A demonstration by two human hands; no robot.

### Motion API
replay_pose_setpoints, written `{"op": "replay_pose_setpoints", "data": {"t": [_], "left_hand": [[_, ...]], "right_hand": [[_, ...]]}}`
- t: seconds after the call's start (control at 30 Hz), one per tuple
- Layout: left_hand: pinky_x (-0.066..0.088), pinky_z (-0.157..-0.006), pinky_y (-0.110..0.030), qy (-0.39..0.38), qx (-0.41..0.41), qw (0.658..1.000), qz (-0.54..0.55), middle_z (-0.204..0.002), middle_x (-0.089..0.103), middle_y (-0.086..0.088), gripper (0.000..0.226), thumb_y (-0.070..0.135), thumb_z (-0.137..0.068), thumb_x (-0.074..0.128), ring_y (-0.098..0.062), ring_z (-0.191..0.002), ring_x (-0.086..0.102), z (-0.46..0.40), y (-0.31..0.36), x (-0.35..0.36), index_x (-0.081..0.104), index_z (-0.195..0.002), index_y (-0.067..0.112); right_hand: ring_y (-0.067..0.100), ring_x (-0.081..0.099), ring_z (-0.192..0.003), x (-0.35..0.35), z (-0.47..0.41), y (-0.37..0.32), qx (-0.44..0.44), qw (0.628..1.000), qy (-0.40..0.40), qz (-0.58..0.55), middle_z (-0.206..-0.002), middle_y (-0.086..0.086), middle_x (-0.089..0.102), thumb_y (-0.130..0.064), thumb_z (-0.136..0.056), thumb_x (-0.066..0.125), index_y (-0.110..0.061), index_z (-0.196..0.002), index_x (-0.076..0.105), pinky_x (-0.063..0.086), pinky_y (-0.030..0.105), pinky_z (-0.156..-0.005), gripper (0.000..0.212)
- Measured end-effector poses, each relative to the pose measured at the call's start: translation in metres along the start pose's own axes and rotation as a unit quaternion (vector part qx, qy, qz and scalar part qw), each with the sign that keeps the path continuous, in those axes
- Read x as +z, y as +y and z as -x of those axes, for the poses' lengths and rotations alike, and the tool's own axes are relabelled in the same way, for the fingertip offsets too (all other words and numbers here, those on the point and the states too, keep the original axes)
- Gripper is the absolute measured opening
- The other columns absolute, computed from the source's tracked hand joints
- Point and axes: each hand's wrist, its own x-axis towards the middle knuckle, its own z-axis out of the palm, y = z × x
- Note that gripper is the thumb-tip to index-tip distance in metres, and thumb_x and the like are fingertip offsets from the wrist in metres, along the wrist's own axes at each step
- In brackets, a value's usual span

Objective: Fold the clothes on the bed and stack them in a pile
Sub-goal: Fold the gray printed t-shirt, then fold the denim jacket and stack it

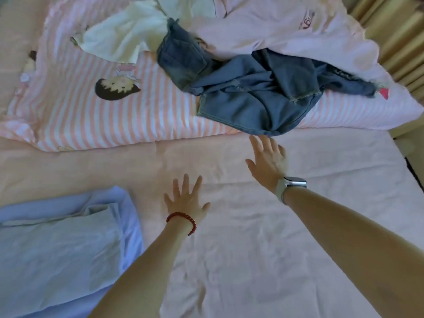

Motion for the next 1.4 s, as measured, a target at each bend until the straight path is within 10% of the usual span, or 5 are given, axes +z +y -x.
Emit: {"op": "replay_pose_setpoints", "data": {"t": [0.17,0.53,0.77,1.03,1.4], "left_hand": [[0.012,-0.103,-0.058,0.055,-0.026,0.995,-0.077,-0.152,-0.013,0.0,0.072,0.066,-0.082,0.044,-0.032,-0.139,-0.012,-0.021,0.0,0.049,0.005,-0.138,0.041],[0.011,-0.105,-0.058,0.047,-0.025,0.997,-0.058,-0.151,-0.006,0.002,0.071,0.065,-0.079,0.05,-0.029,-0.138,-0.007,-0.031,0.001,0.045,0.014,-0.135,0.041],[0.021,-0.111,-0.037,0.096,0.027,0.982,0.161,-0.148,0.03,-0.007,0.052,0.028,-0.09,0.054,-0.026,-0.137,0.023,0.004,-0.007,0.023,0.039,-0.139,0.021],[0.041,-0.094,-0.036,0.199,-0.063,0.883,0.421,-0.123,0.049,-0.005,0.03,0.012,-0.091,0.054,-0.025,-0.118,0.047,0.133,-0.011,0.028,0.054,-0.12,0.007],[0.037,-0.093,-0.025,0.042,0.022,0.954,0.295,-0.132,0.049,-0.008,0.041,0.028,-0.092,0.052,-0.022,-0.116,0.052,0.234,-0.01,0.038,0.048,-0.13,0.013]], "right_hand": [[0.031,0.023,-0.137,0.029,-0.061,0.011,0.005,0.999,0.025,0.044,-0.151,0.012,0.021,-0.041,-0.082,0.065,-0.015,-0.147,0.018,0.021,0.055,-0.106,0.084],[0.036,0.052,-0.091,0.032,-0.041,0.015,-0.031,0.981,0.139,-0.135,-0.098,0.018,0.057,-0.008,-0.094,0.042,0.0,-0.102,0.056,0.032,0.038,-0.077,0.018],[0.037,0.052,-0.074,0.011,0.052,0.041,-0.025,0.974,0.164,-0.156,-0.082,0.021,0.057,0.001,-0.087,0.046,0.004,-0.087,0.058,0.027,0.034,-0.071,0.012],[0.033,0.054,-0.067,-0.01,0.205,-0.009,0.007,0.959,0.115,-0.261,-0.075,0.014,0.058,-0.001,-0.085,0.047,0.0,-0.083,0.06,0.03,0.031,-0.068,0.012],[0.027,0.055,-0.08,-0.02,0.419,-0.099,0.044,0.915,-0.084,-0.393,-0.088,0.008,0.064,-0.005,-0.091,0.048,-0.005,-0.09,0.063,0.04,0.032,-0.076,0.014]]}}
